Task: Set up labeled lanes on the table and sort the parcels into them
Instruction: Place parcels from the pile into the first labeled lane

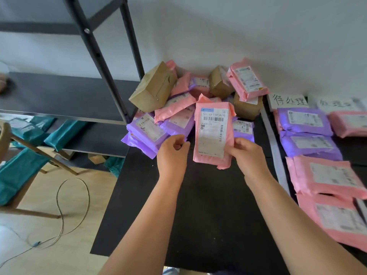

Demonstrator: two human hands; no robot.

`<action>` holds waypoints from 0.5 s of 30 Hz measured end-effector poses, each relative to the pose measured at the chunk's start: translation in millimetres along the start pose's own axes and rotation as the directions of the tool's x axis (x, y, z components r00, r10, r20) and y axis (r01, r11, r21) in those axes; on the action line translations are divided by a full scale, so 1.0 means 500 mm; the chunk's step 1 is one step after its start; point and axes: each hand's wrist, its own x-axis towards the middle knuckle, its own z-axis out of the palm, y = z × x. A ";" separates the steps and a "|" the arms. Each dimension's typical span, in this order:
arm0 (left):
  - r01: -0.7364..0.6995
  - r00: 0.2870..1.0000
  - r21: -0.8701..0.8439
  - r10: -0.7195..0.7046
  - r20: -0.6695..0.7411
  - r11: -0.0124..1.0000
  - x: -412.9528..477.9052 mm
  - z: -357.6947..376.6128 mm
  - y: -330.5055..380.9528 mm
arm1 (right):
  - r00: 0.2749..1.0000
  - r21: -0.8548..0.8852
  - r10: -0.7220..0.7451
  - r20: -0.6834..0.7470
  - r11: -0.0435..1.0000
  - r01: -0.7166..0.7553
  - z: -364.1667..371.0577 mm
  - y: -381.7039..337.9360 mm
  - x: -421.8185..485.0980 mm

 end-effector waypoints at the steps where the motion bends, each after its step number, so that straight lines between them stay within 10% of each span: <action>1: -0.013 1.000 -0.006 0.013 0.005 1.000 -0.006 0.003 0.015 | 1.000 0.025 -0.021 0.004 0.999 0.021 -0.017 -0.008 -0.005; 15: -0.088 0.991 -0.280 0.113 0.075 0.956 -0.074 -0.011 0.150 | 0.973 0.168 -0.232 0.003 0.959 0.229 -0.106 -0.076 -0.082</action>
